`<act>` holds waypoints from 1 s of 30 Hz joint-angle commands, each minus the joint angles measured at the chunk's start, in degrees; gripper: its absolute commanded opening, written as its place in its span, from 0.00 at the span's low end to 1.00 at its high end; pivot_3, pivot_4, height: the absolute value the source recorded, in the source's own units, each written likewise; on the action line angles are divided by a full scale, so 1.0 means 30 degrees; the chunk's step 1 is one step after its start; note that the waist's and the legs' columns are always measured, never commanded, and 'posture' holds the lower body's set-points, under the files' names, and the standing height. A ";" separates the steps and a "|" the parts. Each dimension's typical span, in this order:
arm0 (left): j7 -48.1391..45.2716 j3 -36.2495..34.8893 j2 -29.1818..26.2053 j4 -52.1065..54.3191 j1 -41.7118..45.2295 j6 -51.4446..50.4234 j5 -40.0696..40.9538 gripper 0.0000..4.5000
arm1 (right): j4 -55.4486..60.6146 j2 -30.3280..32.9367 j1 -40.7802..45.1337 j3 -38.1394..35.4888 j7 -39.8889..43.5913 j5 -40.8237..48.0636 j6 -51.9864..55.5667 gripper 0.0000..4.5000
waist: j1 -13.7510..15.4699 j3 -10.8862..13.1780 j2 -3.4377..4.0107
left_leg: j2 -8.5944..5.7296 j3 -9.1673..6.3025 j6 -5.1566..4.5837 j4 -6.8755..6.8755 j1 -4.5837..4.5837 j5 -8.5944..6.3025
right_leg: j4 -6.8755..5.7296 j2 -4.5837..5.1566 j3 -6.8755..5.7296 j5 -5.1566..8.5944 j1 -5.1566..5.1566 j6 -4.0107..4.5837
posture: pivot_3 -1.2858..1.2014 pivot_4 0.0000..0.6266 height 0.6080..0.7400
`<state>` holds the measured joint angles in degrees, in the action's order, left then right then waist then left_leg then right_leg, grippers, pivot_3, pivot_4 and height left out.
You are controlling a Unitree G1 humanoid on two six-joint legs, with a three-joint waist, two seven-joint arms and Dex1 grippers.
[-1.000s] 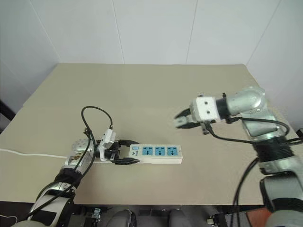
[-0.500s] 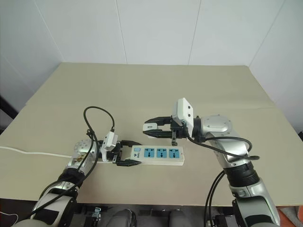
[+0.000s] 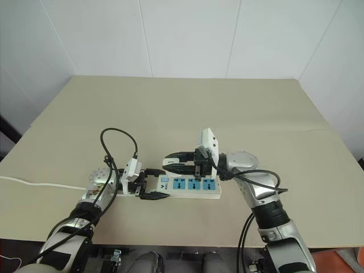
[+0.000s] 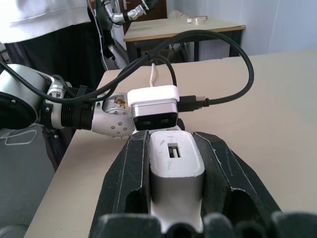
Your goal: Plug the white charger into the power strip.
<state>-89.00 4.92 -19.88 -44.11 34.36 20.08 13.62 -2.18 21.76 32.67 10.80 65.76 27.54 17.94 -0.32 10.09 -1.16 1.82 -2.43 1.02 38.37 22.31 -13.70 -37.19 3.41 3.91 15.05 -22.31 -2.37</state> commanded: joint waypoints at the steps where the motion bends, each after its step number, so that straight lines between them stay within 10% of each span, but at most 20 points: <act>1: 0.0295 0.0389 0.0074 -0.0027 -0.0053 -0.0133 -0.0436 0.73 | -0.0445 -0.0342 0.0311 -0.0230 0.0208 -0.0207 -0.0754 0.25 | -0.0002 0.0000 0.0000 | 0.0000 -0.0001 0.0000 0.0000 -0.0001 0.0000 | 0.0000 0.0000 0.0001 0.0000 0.0000 0.0000 | 0.52 0.24 1.00; 30: 0.0270 0.0291 -0.0054 0.0155 -0.0063 -0.0381 -0.0323 0.73 | -0.2319 -0.0259 -0.0447 -0.0625 0.0970 -0.1579 -0.2613 0.25 | -0.0060 0.0000 0.0001 | 0.0001 0.0000 0.0001 -0.0004 0.0000 0.0000 | 0.0004 -0.0001 0.0000 0.0001 -0.0001 -0.0002 | 0.52 0.24 1.00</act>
<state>-88.68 4.85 -19.97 -43.72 34.35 19.59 13.65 -11.25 20.22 31.81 9.89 68.18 22.68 11.24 -0.50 10.09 -1.16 1.83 -2.43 1.03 38.35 22.32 -13.70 -37.17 3.41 3.90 15.05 -22.31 -2.38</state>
